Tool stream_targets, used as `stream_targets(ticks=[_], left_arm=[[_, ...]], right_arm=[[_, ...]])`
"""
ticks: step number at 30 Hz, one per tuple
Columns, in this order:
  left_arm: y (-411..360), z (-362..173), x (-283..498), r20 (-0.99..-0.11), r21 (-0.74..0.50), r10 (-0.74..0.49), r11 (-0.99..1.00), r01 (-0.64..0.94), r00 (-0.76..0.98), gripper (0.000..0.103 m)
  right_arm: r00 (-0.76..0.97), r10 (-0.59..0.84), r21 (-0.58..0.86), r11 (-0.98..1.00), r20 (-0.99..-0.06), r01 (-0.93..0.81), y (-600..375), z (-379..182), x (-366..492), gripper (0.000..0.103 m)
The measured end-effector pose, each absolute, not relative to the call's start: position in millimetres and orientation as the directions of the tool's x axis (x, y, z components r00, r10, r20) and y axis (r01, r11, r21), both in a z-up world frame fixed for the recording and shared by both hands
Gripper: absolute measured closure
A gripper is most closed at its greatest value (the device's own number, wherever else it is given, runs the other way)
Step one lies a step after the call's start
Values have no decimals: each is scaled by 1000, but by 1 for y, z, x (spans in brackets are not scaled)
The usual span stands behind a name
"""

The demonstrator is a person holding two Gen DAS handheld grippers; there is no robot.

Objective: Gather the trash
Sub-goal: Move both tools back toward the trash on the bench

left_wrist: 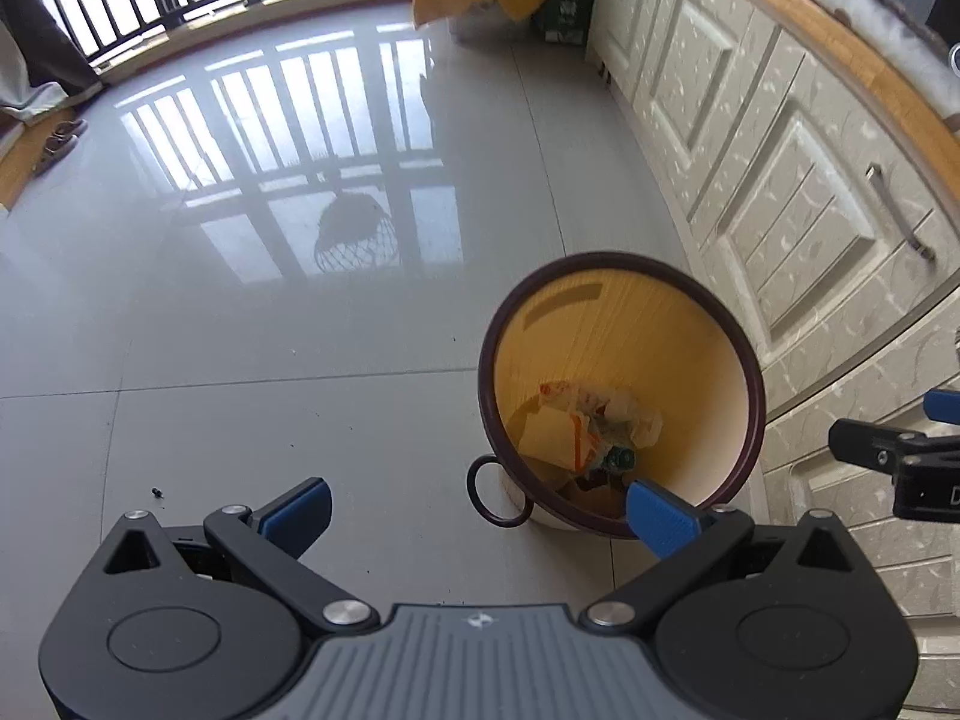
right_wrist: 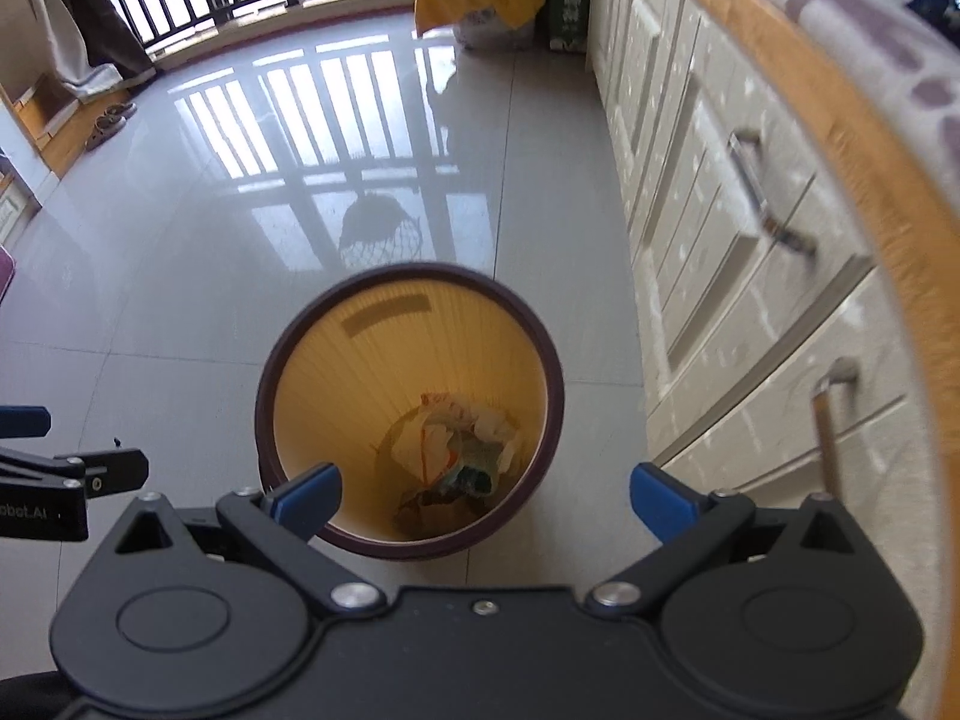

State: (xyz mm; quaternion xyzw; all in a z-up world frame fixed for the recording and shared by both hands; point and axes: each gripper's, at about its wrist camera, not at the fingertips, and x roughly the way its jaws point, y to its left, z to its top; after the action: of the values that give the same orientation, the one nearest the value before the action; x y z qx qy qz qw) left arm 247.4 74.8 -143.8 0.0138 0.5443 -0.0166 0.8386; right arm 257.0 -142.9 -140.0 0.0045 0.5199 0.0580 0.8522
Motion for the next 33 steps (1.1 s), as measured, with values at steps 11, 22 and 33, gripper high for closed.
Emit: stream_targets(ticks=[11,22,33], left_arm=[[69,-93,209,-845,6,-9,1000,27,535,0],[48,-28,182,-729,-24,-60,998,62,682,0],[-17,30,167,-596,-50,-164,985,168,786,0]], right_arm=[[629,91,27,994,-772,-110,-149,-73,216,0],[764,75,60,997,-640,-47,-185,-6,184,0],[869,-1,67,997,-495,40,-269,64,144,0]])
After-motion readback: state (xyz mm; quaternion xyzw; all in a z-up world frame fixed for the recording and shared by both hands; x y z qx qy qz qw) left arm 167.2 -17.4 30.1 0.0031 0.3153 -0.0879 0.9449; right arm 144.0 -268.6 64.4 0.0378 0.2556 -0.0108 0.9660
